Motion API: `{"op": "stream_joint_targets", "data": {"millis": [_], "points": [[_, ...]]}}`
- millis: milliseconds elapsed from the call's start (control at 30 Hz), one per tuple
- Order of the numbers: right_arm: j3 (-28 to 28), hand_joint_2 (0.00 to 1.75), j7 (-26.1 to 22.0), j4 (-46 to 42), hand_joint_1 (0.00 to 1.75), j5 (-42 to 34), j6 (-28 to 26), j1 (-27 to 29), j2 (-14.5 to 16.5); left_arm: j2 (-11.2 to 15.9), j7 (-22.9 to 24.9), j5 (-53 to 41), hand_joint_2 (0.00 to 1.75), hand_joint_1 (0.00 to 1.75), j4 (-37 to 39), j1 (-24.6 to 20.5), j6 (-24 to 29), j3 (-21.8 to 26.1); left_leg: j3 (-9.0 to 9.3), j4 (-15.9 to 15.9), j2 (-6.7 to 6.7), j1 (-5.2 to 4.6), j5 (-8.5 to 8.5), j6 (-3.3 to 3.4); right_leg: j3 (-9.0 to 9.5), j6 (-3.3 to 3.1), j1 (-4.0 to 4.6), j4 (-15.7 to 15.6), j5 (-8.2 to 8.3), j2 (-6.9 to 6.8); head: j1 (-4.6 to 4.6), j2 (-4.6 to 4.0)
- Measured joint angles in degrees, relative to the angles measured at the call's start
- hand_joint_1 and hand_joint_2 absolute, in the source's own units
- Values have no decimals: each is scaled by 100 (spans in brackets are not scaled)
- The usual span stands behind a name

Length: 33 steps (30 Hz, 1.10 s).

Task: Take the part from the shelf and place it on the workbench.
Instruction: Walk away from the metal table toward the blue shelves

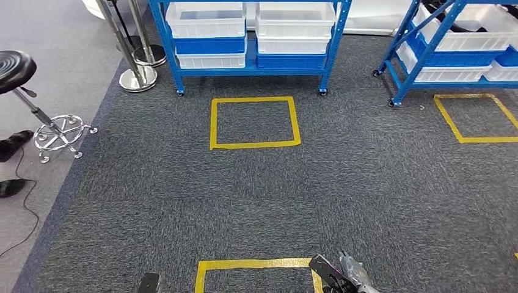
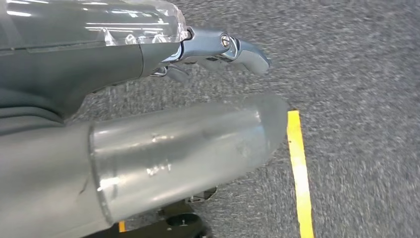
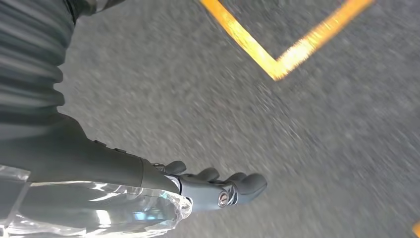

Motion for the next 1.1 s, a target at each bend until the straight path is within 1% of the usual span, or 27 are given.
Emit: {"op": "stream_joint_targets", "data": {"millis": [33, 67, 133, 167, 200, 233, 267, 300, 367, 400, 433, 467, 500, 567, 600, 667, 700, 733, 767, 800, 867, 900, 933, 967, 1033, 1067, 1100], "points": [[-50, 0, 185, 40, 0, -71, 100, 27, -1, 0, 18, -15, 0, 0, 0, 6, 0, 0, -11, 42, -40, -6, -23, -28, 152, -6, -4, -341, 135, 31, 1, 0], [-115, 0, 360, 75, 0, -157, 192, 61, 0, 0, 37, -28, 0, 0, 0, 18, -3, 0, -23, 72, -73, -12, -42, -59, 254, -25, -6, -571, 205, 57, -1, 0], [-274, 0, 626, 133, 0, -333, 312, 171, 6, 3, 79, -40, 0, 0, 0, 54, -27, 0, -39, 96, -119, -22, -61, -120, 300, -82, 15, -681, 194, 84, -3, 0], [-354, 44, 697, 152, 0, -398, 344, 236, 14, 7, 97, -41, 0, 0, 0, 78, -45, 0, -45, 87, -124, -17, -65, -149, 304, -124, 13, -683, 205, 76, -3, 0], [-433, 87, 742, 172, 0, -444, 365, 299, 26, 13, 114, -43, 0, 0, 0, 100, -64, 0, -48, 109, -77, -12, -95, -179, 311, -167, 12, -696, 217, 65, -2, 0], [-504, 131, 773, 189, 0, -472, 376, 349, 37, 19, 130, -44, 0, 0, 0, 113, -84, 0, -82, 201, 10, -8, -173, -212, 316, -211, 9, -709, 230, 53, -3, 0], [-569, 175, 810, 205, 0, -495, 389, 391, 47, 25, 145, -42, 0, 0, 0, 115, -119, 0, -160, 399, 118, -3, -311, -242, 319, -253, 4, -724, 242, 37, -4, 0], [-634, 175, 877, 225, 0, -515, 420, 430, 53, 28, 167, -26, 0, 0, 0, 110, -193, 2, -285, 716, 232, 5, -500, -267, 319, -282, 9, -728, 244, 16, -4, 0], [-754, 175, 1084, 273, 0, -557, 531, 520, 55, 30, 219, 24, 0, 0, 0, 101, -459, 17, -606, 1461, 332, 23, -850, -304, 319, -309, 24, -727, 237, -42, -4, 0], [-806, 175, 1182, 297, 0, -569, 586, 574, 58, 33, 241, 51, 0, 0, 0, 109, -595, 28, -692, 1675, 348, 28, -908, -311, 320, -311, 29, -726, 233, -73, -4, 0], [-851, 175, 1245, 315, 0, -577, 621, 628, 61, 38, 256, 66, 0, 0, 0, 120, -695, 39, -671, 1669, 358, 30, -855, -310, 322, -309, 32, -725, 230, -97, -5, 0], [-891, 131, 1277, 328, 0, -592, 645, 677, 66, 44, 268, 81, 0, 0, 0, 129, -750, 46, -528, 1418, 369, 30, -702, -294, 326, -306, 35, -725, 228, -113, -5, 0], [-926, 87, 1293, 338, 0, -622, 669, 713, 75, 52, 279, 96, 0, 0, 0, 132, -781, 54, -308, 1020, 383, 27, -512, -265, 332, -300, 39, -724, 225, -123, -5, 0], [-1018, 0, 1318, 358, 0, -777, 810, 772, 113, 71, 300, 146, 0, 0, 0, 123, -839, 89, 86, 291, 429, -4, -293, -190, 342, -269, 59, -722, 216, -134, -4, 0], [-1078, 0, 1325, 368, 0, -891, 928, 805, 135, 79, 310, 172, 0, 0, 0, 121, -872, 114, 175, 121, 443, -22, -271, -162, 345, -243, 65, -721, 213, -140, -4, 0], [-1239, 0, 1291, 390, 0, -1152, 1259, 893, 182, 97, 341, 208, 0, 0, 0, 147, -936, 166, 205, 51, 434, -42, -273, -122, 361, -175, 63, -740, 220, -156, -4, 0], [-1326, 0, 1254, 399, 0, -1262, 1438, 943, 205, 105, 360, 217, 0, 0, 0, 171, -962, 188, 223, 15, 423, -28, -251, -93, 376, -141, 62, -749, 214, -160, -4, 0], [-1409, 0, 1202, 405, 0, -1346, 1595, 996, 229, 114, 377, 226, 0, 0, 0, 194, -980, 210, 248, -30, 413, -13, -225, -57, 378, -110, 59, -727, 181, -146, -3, 0], [-1482, 0, 1150, 410, 0, -1400, 1712, 1045, 255, 120, 391, 234, 0, 0, 0, 209, -992, 230, 269, -77, 409, 5, -196, -22, 332, -84, 58, -612, 85, -121, -2, 0], [-1542, 0, 1108, 414, 0, -1432, 1778, 1087, 278, 122, 401, 238, 0, 0, 0, 218, -1001, 247, 284, -109, 407, 19, -174, 1, 222, -65, 51, -370, -74, -93, -1, 0], [-1652, 0, 1052, 424, 0, -1467, 1827, 1146, 318, 129, 413, 239, 0, 0, 0, 234, -1006, 273, 277, -117, 405, 8, -167, 19, -137, -33, 41, 367, -440, -62, -1, 0], [-1703, 0, 1041, 428, 0, -1474, 1837, 1169, 325, 133, 415, 238, 0, 0, 0, 246, -1007, 282, 274, -113, 402, 4, -169, 20, -285, -19, 37, 660, -526, -60, -1, 0], [-1751, 0, 1037, 433, 0, -1477, 1843, 1189, 328, 137, 417, 238, 0, 0, 0, 258, -1008, 290, 274, -106, 394, 2, -172, 18, -344, -9, 33, 764, -496, -61, -1, 0], [-1790, 0, 1036, 436, 0, -1477, 1849, 1205, 330, 139, 419, 237, 0, 0, 0, 267, -1008, 296, 276, -95, 382, 3, -178, 11, -285, -5, 26, 632, -354, -61, -1, 0], [-1849, 0, 1036, 439, 0, -1477, 1853, 1219, 332, 139, 419, 236, 0, 0, 0, 273, -1010, 306, 277, -58, 358, 6, -202, -22, 76, -15, 5, -111, 34, -45, 0, 0], [-1871, 0, 1030, 440, 0, -1481, 1852, 1219, 337, 140, 419, 237, 0, 0, 0, 271, -1011, 310, 270, -28, 350, -2, -222, -48, 237, -34, 8, -451, 159, -32, -1, 0], [-1897, 0, 999, 440, 0, -1495, 1843, 1218, 343, 140, 414, 242, 0, 0, 0, 269, -1011, 316, 263, -7, 345, -11, -239, -76, 336, -59, 13, -663, 215, -21, -2, 0]]}}
